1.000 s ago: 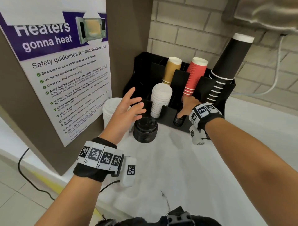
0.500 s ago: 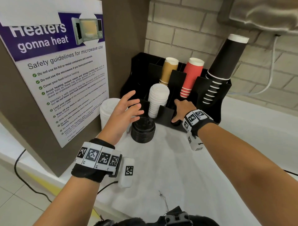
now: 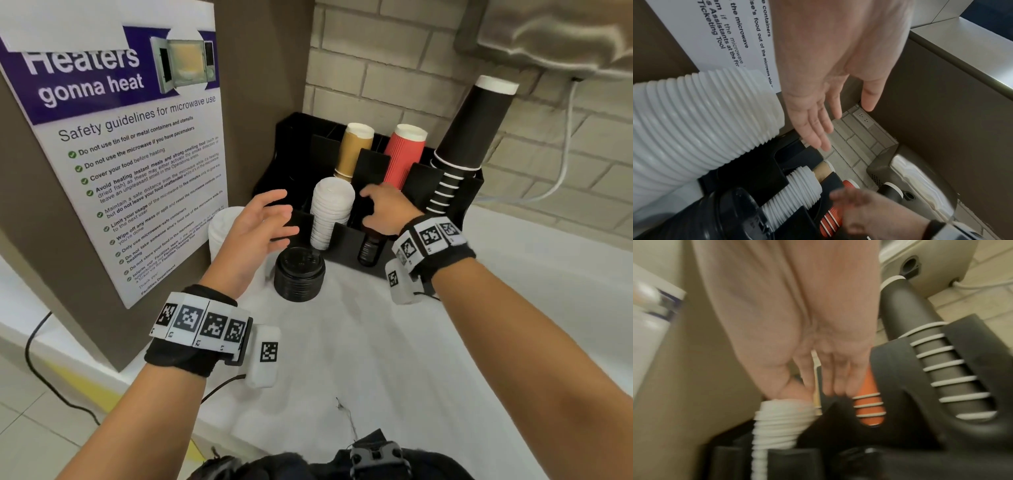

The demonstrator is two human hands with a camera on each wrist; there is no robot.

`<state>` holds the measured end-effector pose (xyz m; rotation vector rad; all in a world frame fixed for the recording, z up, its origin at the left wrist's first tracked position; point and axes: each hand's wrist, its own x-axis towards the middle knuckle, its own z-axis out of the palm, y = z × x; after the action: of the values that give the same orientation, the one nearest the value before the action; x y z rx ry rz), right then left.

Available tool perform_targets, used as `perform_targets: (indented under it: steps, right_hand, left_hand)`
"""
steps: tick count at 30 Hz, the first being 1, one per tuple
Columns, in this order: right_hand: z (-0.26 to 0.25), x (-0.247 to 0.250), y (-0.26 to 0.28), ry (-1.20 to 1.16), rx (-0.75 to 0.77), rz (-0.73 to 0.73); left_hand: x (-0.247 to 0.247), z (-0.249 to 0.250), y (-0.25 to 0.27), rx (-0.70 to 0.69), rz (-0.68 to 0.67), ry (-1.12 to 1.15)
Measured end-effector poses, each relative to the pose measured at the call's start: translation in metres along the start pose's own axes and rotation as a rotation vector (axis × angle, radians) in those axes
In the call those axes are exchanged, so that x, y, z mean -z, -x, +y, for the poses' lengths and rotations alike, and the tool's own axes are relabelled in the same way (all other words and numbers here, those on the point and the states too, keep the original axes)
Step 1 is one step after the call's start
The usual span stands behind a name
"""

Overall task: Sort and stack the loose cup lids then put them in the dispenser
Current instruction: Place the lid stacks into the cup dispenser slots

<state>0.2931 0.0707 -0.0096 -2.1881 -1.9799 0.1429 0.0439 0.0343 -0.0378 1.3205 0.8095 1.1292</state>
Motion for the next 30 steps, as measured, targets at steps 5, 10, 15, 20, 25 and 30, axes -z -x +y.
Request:
perform_targets:
  steps: [5, 10, 15, 20, 25, 30]
  right_hand:
    - [-0.041, -0.031, 0.022, -0.203, 0.276, 0.01]
    - [-0.061, -0.069, 0.023, -0.132, 0.215, -0.356]
    - [-0.064, -0.089, 0.019, -0.168, 0.163, -0.401]
    - [-0.06, -0.084, 0.015, -0.284, 0.204, -0.286]
    - [-0.05, -0.047, 0.024, -0.626, 0.176, -0.141]
    - [-0.055, -0.025, 0.054, -1.088, 0.16, -0.273]
  left_hand:
    - [0.003, -0.003, 0.001, -0.018, 0.063, 0.005]
    - [0.01, -0.006, 0.006, -0.01, 0.07, -0.014]
    - [0.019, -0.007, 0.011, 0.004, 0.106, -0.039]
    - [0.019, -0.007, 0.014, -0.003, 0.113, -0.045]
    - [0.009, -0.015, 0.013, -0.076, 0.06, -0.191]
    - [-0.011, -0.03, 0.01, -0.108, -0.153, -0.126]
